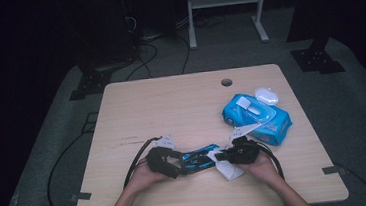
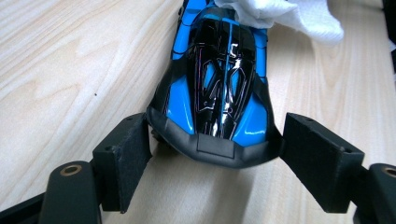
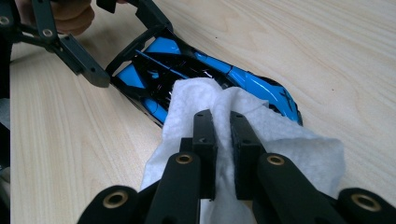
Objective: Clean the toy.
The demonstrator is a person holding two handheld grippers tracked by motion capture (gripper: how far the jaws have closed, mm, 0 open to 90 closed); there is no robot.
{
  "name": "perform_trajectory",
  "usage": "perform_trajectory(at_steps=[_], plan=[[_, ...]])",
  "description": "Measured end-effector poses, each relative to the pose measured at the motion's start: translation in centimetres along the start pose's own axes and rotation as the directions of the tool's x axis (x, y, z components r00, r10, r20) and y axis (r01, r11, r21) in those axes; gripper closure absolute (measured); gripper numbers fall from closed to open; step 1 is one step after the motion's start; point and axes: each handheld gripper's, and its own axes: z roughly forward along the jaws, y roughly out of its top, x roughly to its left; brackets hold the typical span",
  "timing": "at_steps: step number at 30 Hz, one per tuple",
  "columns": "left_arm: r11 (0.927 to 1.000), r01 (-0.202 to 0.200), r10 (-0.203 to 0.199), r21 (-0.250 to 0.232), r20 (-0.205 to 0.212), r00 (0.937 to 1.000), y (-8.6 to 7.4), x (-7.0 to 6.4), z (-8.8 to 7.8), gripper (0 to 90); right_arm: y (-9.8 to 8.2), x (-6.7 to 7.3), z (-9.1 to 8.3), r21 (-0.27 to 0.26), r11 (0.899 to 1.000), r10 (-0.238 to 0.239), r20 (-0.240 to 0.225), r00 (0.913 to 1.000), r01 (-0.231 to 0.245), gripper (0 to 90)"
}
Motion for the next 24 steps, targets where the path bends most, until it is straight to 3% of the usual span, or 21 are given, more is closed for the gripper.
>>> perform_trajectory(at_steps=[3,5,8,17,24], plan=[[0.997,0.055,-0.055,-0.054,0.012,0.9984,-0.1,0.5,-0.6,26.1,-0.1,0.1,0.0,-0.004,1.0,0.002,0.003,1.0,-0.002,82.6],[0.9953,0.084,-0.083,-0.048,0.014,0.9964,-0.2,0.9,-0.5,26.3,-0.2,0.0,0.0,-0.01,1.0,0.004,0.0,1.0,-0.004,82.6],[0.9905,0.128,-0.125,-0.051,0.053,0.9907,-0.4,1.4,-0.1,29.0,-0.2,0.0,0.0,-0.012,1.0,0.003,-0.001,1.0,-0.003,82.7],[0.9873,0.154,-0.151,-0.04,0.06,0.9867,-0.3,1.2,0.6,32.2,-0.4,0.3,0.0,-0.025,1.0,-0.009,0.009,0.9999,0.009,82.7],[0.9938,0.099,-0.098,-0.05,0.008,0.9951,-0.2,0.2,0.4,33.0,-0.6,1.1,-0.1,-0.021,0.998,-0.062,0.049,0.9969,0.063,82.9]])
